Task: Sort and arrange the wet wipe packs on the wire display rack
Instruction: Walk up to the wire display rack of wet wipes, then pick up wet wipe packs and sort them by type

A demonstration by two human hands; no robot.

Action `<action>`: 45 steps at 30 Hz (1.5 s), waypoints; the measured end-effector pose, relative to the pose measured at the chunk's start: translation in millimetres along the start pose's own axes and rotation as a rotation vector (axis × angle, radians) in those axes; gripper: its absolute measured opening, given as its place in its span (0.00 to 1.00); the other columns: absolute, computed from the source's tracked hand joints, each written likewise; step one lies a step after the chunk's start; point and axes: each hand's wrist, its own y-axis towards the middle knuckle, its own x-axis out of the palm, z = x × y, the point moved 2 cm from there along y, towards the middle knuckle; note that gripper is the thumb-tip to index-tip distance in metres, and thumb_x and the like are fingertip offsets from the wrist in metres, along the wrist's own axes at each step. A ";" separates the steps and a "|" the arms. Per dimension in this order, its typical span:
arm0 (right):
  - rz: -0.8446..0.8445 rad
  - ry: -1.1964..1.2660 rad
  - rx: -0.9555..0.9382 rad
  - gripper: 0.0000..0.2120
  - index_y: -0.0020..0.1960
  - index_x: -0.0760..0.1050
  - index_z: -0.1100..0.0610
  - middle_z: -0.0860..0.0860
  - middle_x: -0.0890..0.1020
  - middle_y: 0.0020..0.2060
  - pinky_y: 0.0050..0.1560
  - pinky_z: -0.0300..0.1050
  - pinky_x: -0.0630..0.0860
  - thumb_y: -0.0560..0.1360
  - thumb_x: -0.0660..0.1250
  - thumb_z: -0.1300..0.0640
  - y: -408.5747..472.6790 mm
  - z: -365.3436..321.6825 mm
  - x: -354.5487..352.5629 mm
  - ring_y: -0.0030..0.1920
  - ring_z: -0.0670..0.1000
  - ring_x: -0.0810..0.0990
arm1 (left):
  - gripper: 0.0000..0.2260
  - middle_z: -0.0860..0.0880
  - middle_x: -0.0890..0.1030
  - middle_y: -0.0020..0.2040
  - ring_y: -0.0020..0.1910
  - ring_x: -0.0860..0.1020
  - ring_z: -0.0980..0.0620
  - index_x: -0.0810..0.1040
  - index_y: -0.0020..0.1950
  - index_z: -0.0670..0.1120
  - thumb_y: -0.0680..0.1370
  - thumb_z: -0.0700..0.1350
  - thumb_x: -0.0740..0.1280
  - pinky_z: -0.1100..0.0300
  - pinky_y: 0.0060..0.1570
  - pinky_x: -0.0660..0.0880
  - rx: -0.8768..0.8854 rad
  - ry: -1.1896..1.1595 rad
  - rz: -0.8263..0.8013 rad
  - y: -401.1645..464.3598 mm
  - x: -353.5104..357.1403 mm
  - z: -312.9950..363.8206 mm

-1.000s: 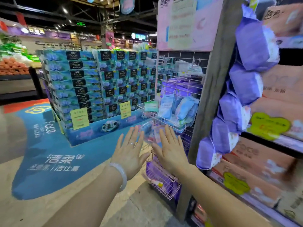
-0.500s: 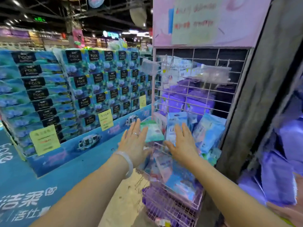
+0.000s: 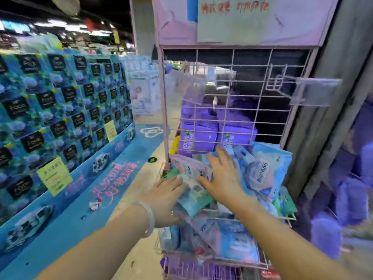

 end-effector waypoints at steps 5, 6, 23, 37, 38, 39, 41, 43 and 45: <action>0.002 -0.128 0.152 0.21 0.62 0.72 0.54 0.55 0.64 0.71 0.68 0.47 0.45 0.71 0.66 0.49 10.8 -6.3 13.0 0.74 0.55 0.56 | 0.29 0.50 0.55 0.78 0.77 0.53 0.50 0.54 0.76 0.52 0.78 0.56 0.59 0.55 0.74 0.52 0.149 -0.093 0.044 7.6 4.6 -16.6; 0.005 -0.137 0.169 0.19 0.60 0.73 0.55 0.56 0.66 0.70 0.69 0.47 0.48 0.70 0.67 0.51 11.4 -7.4 13.3 0.73 0.55 0.58 | 0.28 0.50 0.54 0.78 0.77 0.52 0.50 0.54 0.76 0.52 0.78 0.57 0.58 0.55 0.75 0.51 0.161 -0.098 0.051 7.9 7.3 -18.3; 0.316 0.760 0.353 0.10 0.37 0.68 0.50 0.49 0.77 0.28 0.31 0.42 0.74 0.75 0.65 0.60 14.2 -23.9 -41.7 0.28 0.45 0.75 | 0.12 0.54 0.79 0.52 0.56 0.77 0.51 0.77 0.57 0.50 0.77 0.52 0.62 0.75 0.48 0.69 -0.118 -0.952 0.447 20.8 -25.6 -15.4; 0.135 0.612 0.189 0.12 0.35 0.73 0.48 0.45 0.76 0.29 0.31 0.34 0.72 0.70 0.70 0.63 15.6 -11.8 -81.2 0.27 0.37 0.73 | 0.20 0.60 0.79 0.50 0.52 0.78 0.55 0.73 0.54 0.57 0.65 0.57 0.75 0.77 0.45 0.71 0.106 -0.812 0.265 43.3 -56.5 -0.5; 0.130 0.599 0.172 0.12 0.35 0.73 0.48 0.46 0.76 0.28 0.27 0.33 0.71 0.70 0.70 0.63 20.9 -15.3 -85.1 0.25 0.36 0.72 | 0.15 0.59 0.79 0.45 0.46 0.79 0.55 0.73 0.48 0.56 0.66 0.55 0.74 0.74 0.40 0.73 0.100 -0.901 0.241 45.1 -56.7 -0.3; 0.143 0.626 0.170 0.12 0.35 0.73 0.49 0.48 0.77 0.28 0.25 0.34 0.72 0.70 0.70 0.63 25.5 -17.7 -88.7 0.24 0.37 0.73 | 0.13 0.56 0.80 0.43 0.42 0.79 0.55 0.73 0.46 0.54 0.68 0.53 0.74 0.69 0.40 0.75 0.068 -0.987 0.240 46.2 -55.9 -0.9; 0.227 0.756 0.214 0.09 0.39 0.73 0.51 0.54 0.80 0.34 0.33 0.39 0.76 0.71 0.69 0.62 34.0 -16.5 -93.3 0.31 0.43 0.78 | 0.10 0.49 0.81 0.45 0.44 0.81 0.50 0.74 0.46 0.49 0.71 0.50 0.72 0.57 0.45 0.78 -0.028 -1.164 0.260 46.7 -53.5 -2.7; 0.252 0.795 0.311 0.05 0.46 0.73 0.53 0.58 0.81 0.46 0.46 0.46 0.77 0.72 0.68 0.59 36.1 -9.8 -90.5 0.44 0.52 0.80 | 0.11 0.41 0.82 0.53 0.53 0.80 0.42 0.74 0.51 0.42 0.75 0.48 0.67 0.47 0.55 0.77 -0.130 -1.392 0.270 43.7 -48.5 -2.4; 0.098 0.755 0.418 0.16 0.58 0.71 0.55 0.56 0.81 0.50 0.51 0.49 0.77 0.72 0.68 0.54 30.2 -5.4 -74.7 0.48 0.54 0.80 | 0.11 0.40 0.80 0.58 0.56 0.79 0.42 0.74 0.55 0.41 0.78 0.46 0.64 0.47 0.59 0.76 -0.196 -1.599 0.266 41.4 -45.1 0.7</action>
